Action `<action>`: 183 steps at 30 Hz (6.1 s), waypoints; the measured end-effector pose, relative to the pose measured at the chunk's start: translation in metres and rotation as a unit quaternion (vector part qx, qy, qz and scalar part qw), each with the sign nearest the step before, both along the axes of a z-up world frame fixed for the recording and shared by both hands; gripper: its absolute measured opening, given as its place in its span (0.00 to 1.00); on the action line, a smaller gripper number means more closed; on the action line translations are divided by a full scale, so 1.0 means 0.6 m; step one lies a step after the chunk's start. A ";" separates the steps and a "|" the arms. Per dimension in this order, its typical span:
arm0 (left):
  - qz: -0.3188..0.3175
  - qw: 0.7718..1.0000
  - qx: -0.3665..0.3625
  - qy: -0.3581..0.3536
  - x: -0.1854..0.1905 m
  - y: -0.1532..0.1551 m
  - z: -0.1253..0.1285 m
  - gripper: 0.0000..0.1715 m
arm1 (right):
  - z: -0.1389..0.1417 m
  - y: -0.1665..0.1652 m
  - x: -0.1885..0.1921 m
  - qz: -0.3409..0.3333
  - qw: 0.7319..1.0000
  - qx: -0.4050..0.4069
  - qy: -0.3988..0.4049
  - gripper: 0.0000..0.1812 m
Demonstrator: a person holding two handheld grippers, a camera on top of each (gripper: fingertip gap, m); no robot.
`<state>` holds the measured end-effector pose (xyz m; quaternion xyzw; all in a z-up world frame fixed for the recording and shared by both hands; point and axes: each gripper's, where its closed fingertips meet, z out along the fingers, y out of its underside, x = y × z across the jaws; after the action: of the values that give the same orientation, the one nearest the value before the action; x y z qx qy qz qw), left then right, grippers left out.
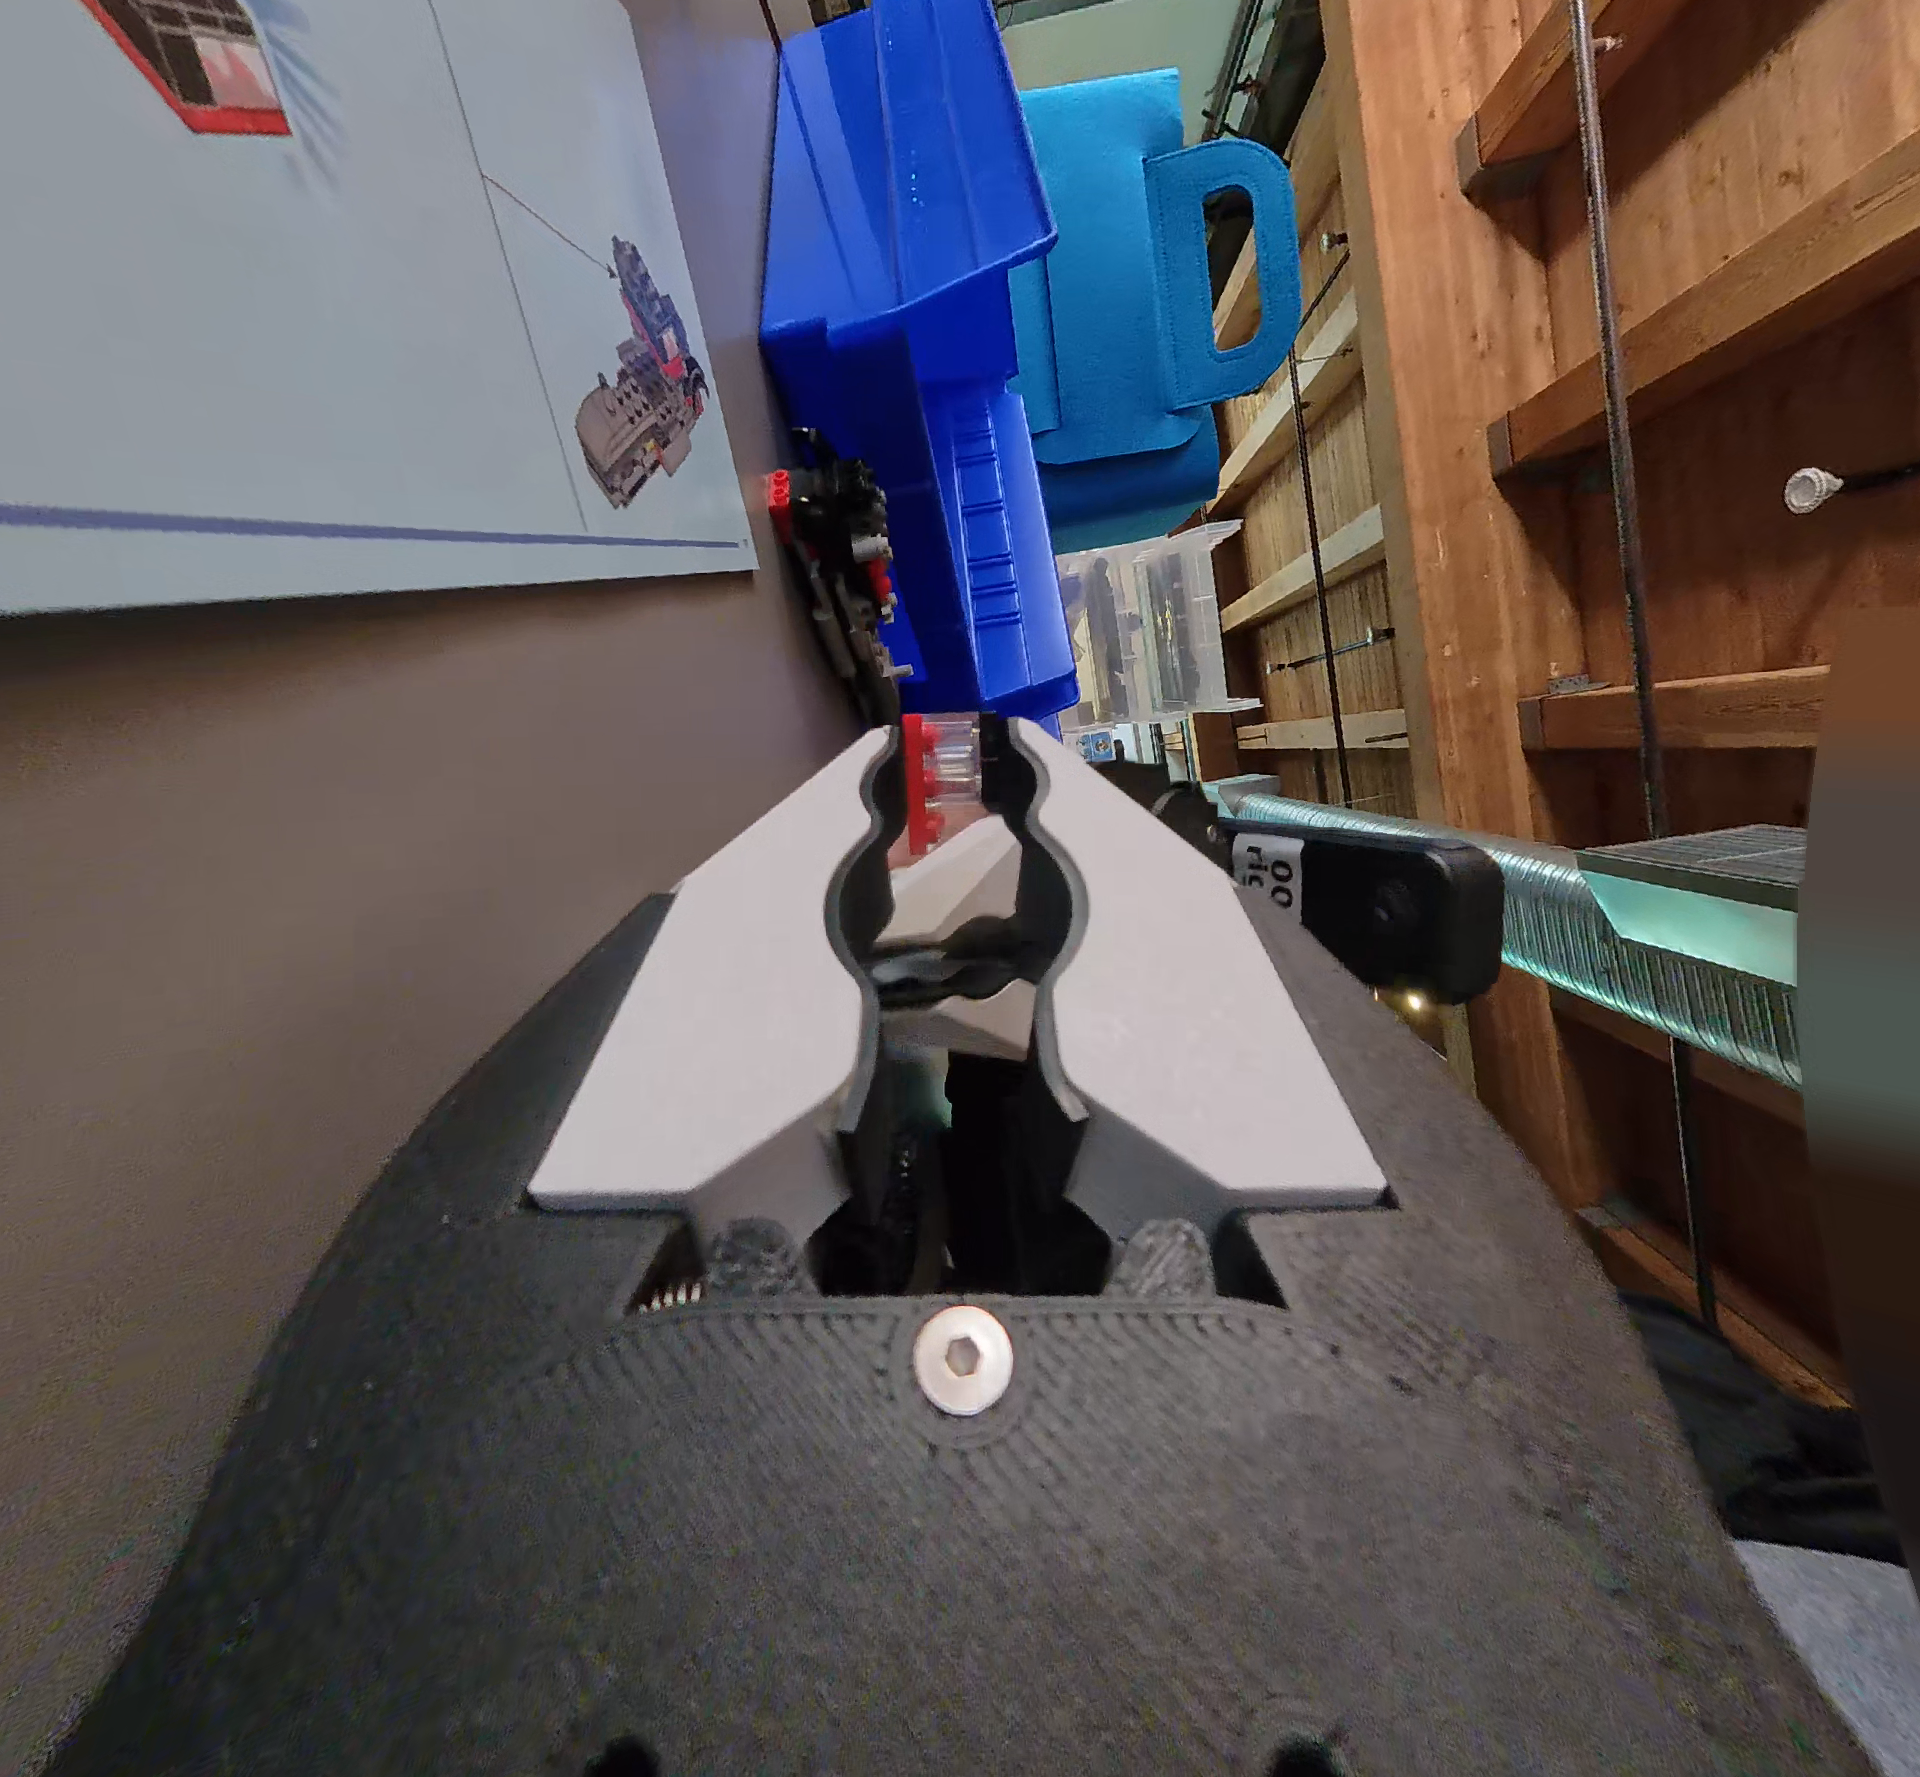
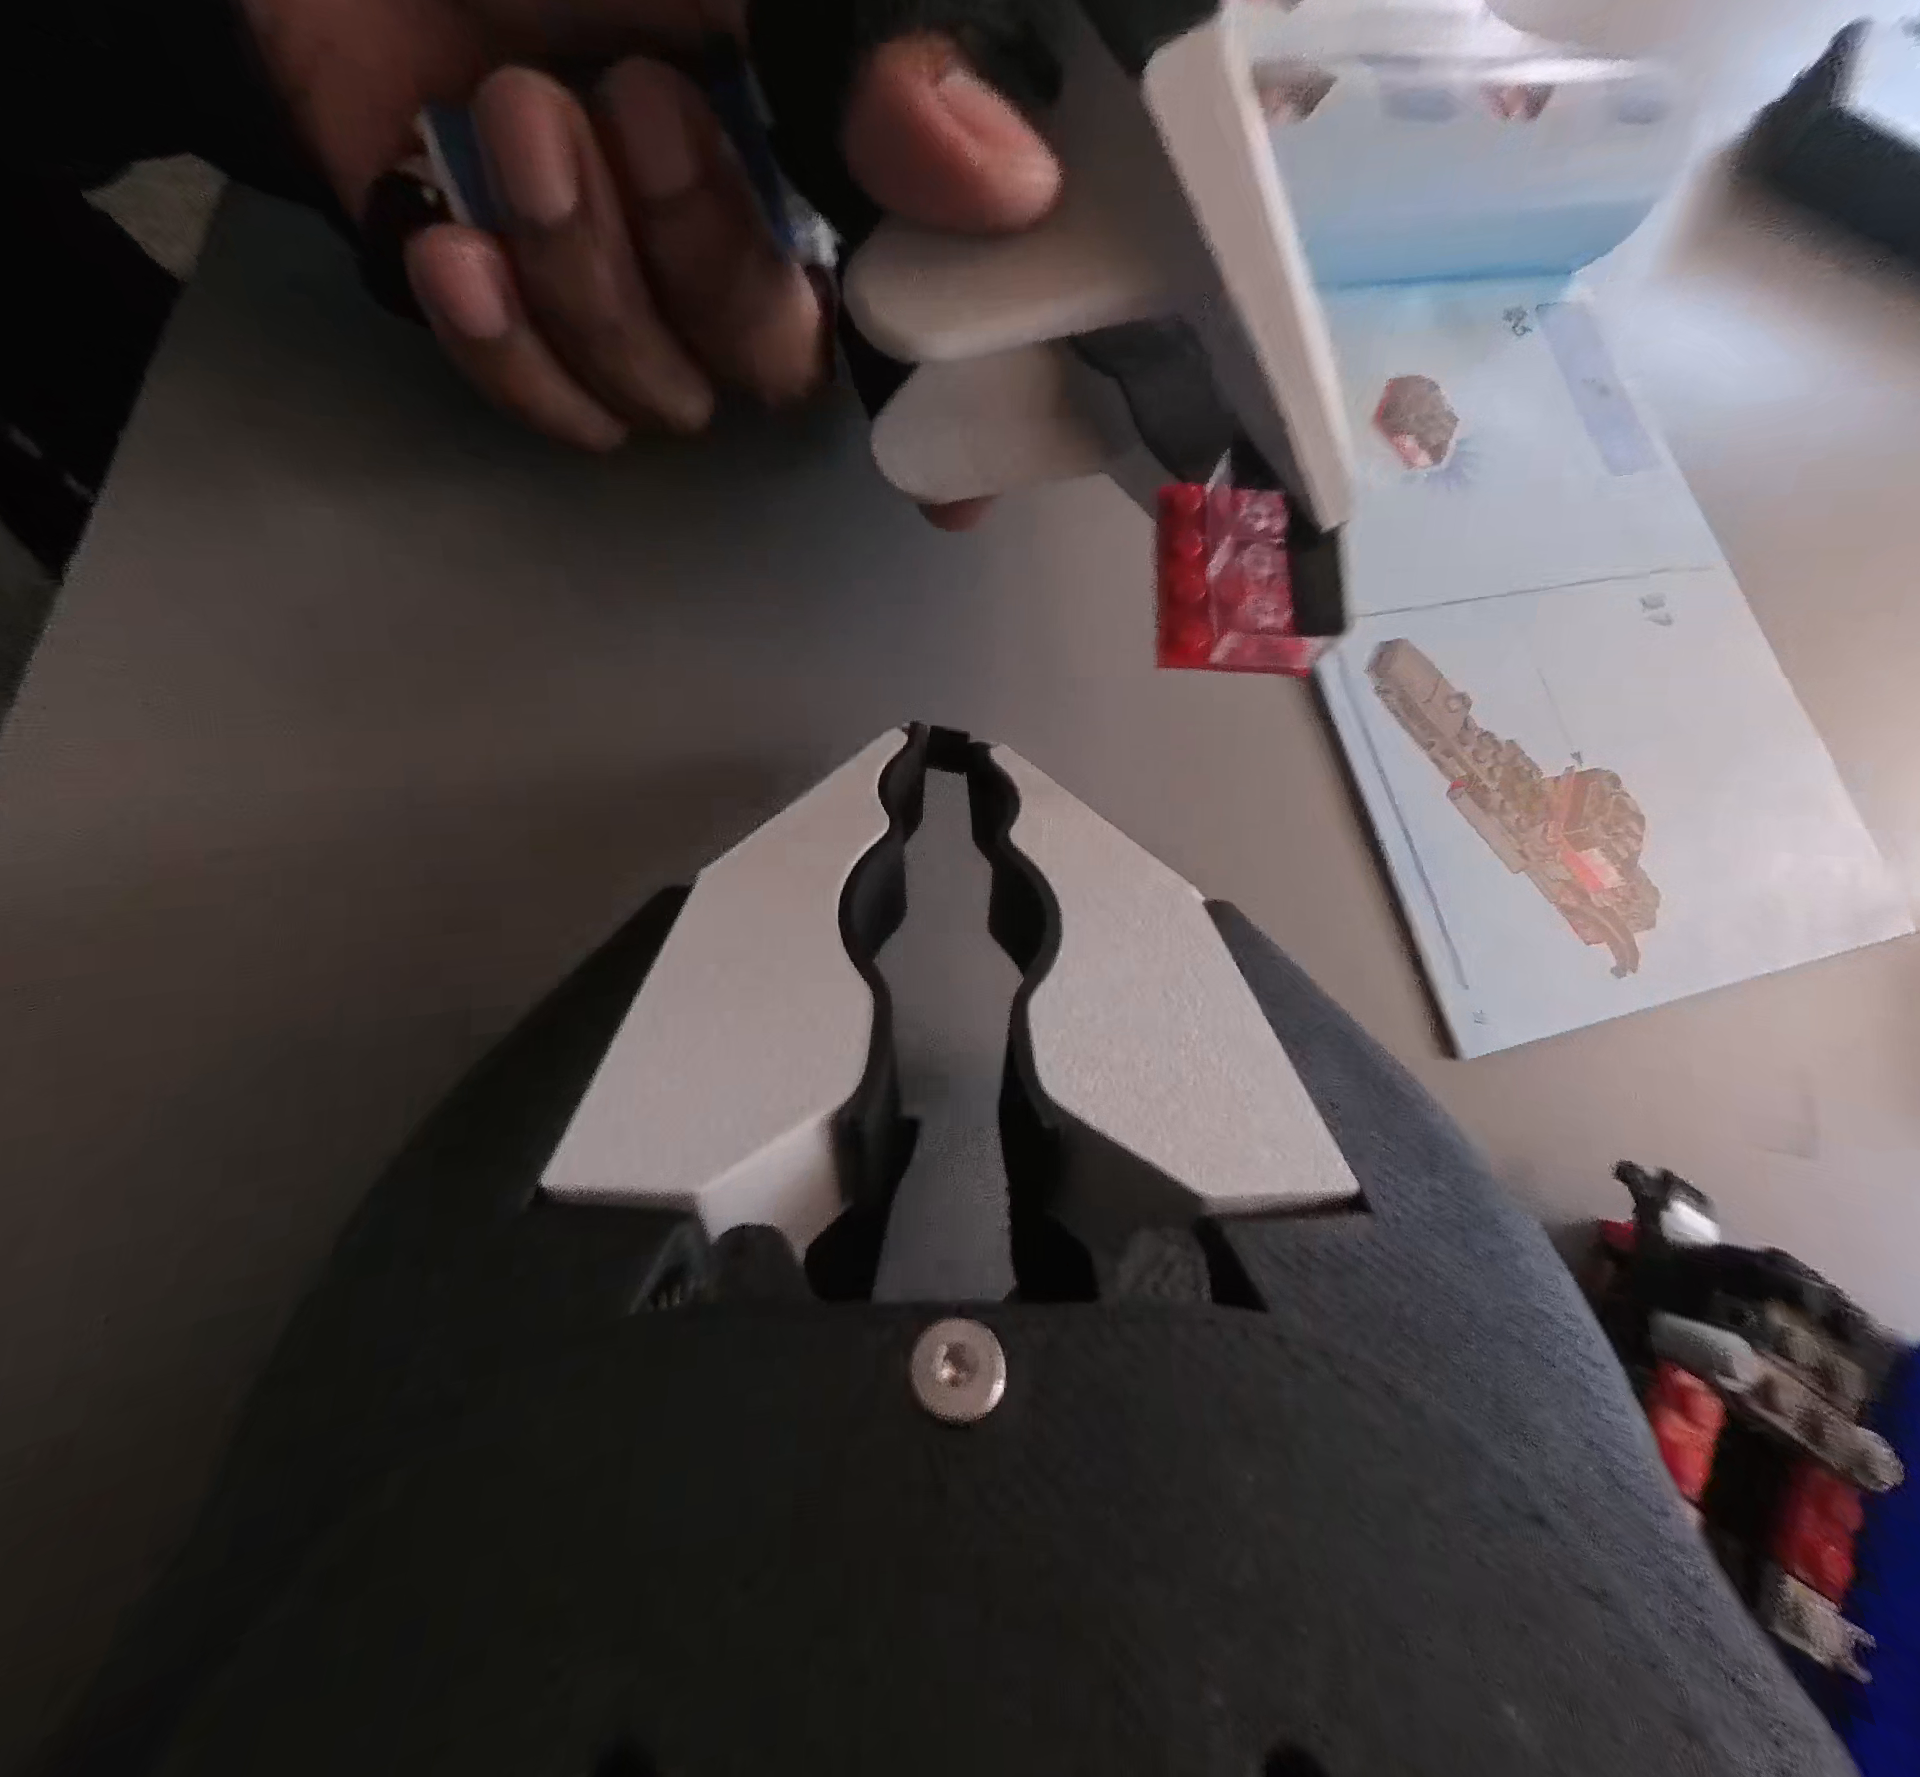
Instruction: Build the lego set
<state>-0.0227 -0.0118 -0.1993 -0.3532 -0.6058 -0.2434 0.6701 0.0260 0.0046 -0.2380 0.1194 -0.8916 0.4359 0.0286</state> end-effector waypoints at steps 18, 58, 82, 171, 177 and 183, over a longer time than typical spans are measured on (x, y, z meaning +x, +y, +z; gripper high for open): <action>-0.022 0.998 0.045 -0.026 0.008 0.019 -0.002 0.10 | 0.079 -0.006 -0.049 0.014 0.998 -0.038 0.050 0.05; -0.005 0.998 0.050 -0.034 0.002 0.016 -0.005 0.10 | 0.081 -0.006 -0.075 -0.059 0.995 -0.075 0.041 0.08; 0.062 0.998 0.017 -0.004 -0.018 -0.044 0.012 0.10 | 0.016 -0.005 -0.033 -0.087 0.995 -0.038 -0.034 0.08; -0.007 0.999 0.044 -0.025 0.012 0.049 -0.004 0.10 | -0.028 0.155 0.016 -0.124 0.991 0.050 -0.016 0.05; -0.023 0.997 0.067 -0.040 0.028 0.063 -0.003 0.10 | 0.035 0.121 -0.006 -0.092 0.996 -0.007 0.008 0.05; -0.027 0.996 0.072 -0.042 0.032 0.068 -0.002 0.10 | 0.100 0.067 -0.017 -0.054 0.996 -0.060 0.026 0.05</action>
<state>-0.0038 0.0289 -0.2006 -0.3099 -0.6044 -0.3194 0.6608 0.0159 0.0447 -0.1782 0.0804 -0.8681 0.4829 0.0825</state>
